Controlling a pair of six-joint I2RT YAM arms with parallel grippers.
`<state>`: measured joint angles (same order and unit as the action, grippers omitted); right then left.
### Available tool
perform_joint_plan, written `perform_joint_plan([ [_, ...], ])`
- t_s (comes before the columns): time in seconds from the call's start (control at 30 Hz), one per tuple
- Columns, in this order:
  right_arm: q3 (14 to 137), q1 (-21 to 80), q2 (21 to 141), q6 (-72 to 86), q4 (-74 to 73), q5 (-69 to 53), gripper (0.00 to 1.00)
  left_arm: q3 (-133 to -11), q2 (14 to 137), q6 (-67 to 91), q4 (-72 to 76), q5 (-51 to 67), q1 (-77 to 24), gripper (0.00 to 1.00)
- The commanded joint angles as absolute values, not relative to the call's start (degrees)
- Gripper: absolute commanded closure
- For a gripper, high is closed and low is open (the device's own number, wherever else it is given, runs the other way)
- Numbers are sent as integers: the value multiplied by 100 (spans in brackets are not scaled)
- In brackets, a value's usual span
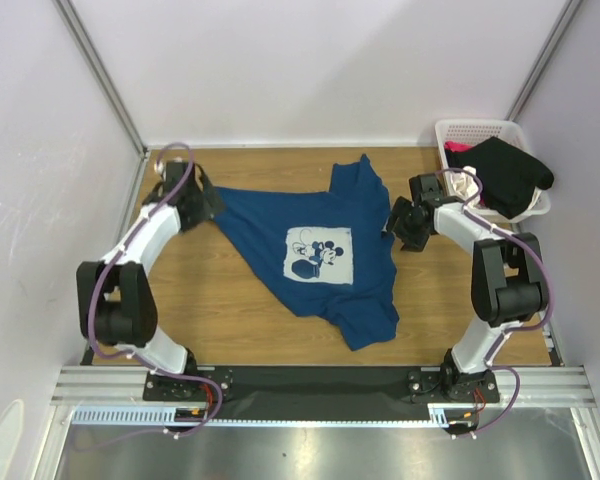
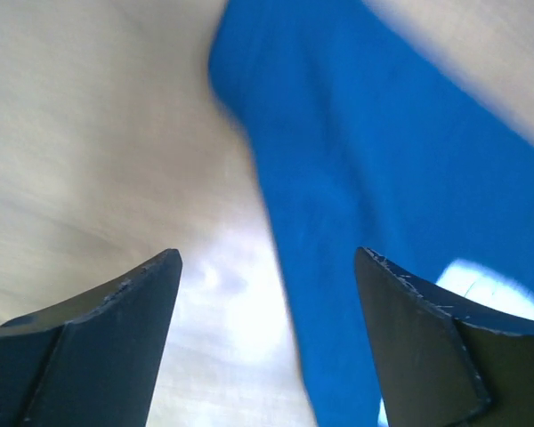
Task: Fold and stack the t-shirts
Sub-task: Flatten the tshirt out
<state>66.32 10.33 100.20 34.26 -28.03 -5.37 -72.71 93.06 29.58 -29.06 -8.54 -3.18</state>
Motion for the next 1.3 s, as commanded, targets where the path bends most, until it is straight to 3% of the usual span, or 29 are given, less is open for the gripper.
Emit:
perform_joint_plan([
  [0.0,6601,1046,9510,3507,-2760,-641,30,-6172,9053,3638,-2349,-46,-290,16],
  [0.13,6574,1230,9317,3358,-2953,-590,34,-5555,8982,4025,-1706,352,-491,21],
  [0.3,6162,1222,9299,3357,-2787,-202,34,-5704,9202,3946,-1661,202,-835,22],
  [0.77,6310,1055,10186,3612,-1846,-721,41,-6038,9703,3902,-1644,167,-1063,31],
  [0.93,6416,1055,10476,3665,-1670,-721,48,-6117,9922,3920,-1661,149,-1151,39],
  [1.07,6556,1046,10687,3665,-1573,-624,66,-6108,10028,3894,-1608,185,-1169,51],
  [1.1,6600,1046,10722,3639,-1573,-624,80,-6108,10046,3885,-1582,193,-1178,58],
  [1.17,6697,1046,10784,3595,-1634,-607,93,-6108,10116,3885,-1591,202,-1195,67],
  [1.2,6802,1037,10802,3560,-1748,-598,100,-6108,10142,3893,-1626,211,-1195,78],
  [1.27,6838,1055,10706,3490,-1863,-484,100,-6161,10178,3920,-1696,229,-1230,91],
])
